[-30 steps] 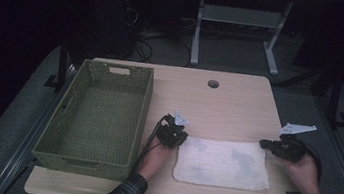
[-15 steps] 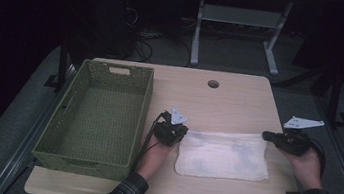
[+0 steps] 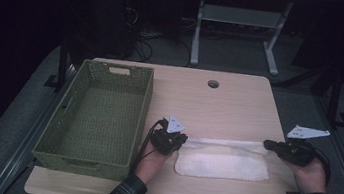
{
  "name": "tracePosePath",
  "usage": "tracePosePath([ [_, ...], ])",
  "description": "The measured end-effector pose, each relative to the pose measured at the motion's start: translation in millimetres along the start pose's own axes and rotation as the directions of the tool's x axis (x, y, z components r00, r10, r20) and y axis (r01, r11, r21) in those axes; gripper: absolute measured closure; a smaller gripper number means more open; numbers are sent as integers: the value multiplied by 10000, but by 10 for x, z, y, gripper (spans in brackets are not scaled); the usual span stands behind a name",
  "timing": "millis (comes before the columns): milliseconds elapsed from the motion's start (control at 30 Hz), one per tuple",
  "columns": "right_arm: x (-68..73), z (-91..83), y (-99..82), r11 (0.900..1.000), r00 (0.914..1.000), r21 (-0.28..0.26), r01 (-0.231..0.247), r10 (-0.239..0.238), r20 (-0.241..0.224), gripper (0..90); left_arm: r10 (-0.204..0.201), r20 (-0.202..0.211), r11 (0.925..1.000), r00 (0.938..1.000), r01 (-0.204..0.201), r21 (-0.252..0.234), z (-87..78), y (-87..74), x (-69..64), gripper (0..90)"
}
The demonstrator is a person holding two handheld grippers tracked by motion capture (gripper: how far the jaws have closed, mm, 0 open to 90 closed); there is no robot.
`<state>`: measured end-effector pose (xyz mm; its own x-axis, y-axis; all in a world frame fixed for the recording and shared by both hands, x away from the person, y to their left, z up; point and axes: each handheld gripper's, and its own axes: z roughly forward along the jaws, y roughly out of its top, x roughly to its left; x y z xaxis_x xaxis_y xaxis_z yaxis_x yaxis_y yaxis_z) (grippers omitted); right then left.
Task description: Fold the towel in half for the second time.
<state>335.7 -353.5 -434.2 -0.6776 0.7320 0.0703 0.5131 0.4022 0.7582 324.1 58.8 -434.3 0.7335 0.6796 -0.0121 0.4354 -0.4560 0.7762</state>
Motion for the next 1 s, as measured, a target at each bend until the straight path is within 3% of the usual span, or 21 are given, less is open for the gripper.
tracePosePath([
  [333, 174, -143, -152, 9998, 10000, 201, -73, 75, -65, 855, 130, 240, 9999, 9996, -129, -64, -160, -44, -147, 856],
  [600, 276, -259, -236, 9998, 9998, 188, 68, -65, -175, 855, 523, 254, 9986, 9983, -522, -63, -255, -57, -216, 856],
  [900, 347, -285, -379, 9983, 9978, 585, 58, -20, -655, 846, 594, 872, 9963, 9944, -645, 561, -264, -168, -309, 846],
  [1000, 354, -338, -402, 9991, 9953, 423, -82, 122, -960, 762, 371, 1219, 9980, 9919, -430, 456, -314, -158, -321, 749],
])
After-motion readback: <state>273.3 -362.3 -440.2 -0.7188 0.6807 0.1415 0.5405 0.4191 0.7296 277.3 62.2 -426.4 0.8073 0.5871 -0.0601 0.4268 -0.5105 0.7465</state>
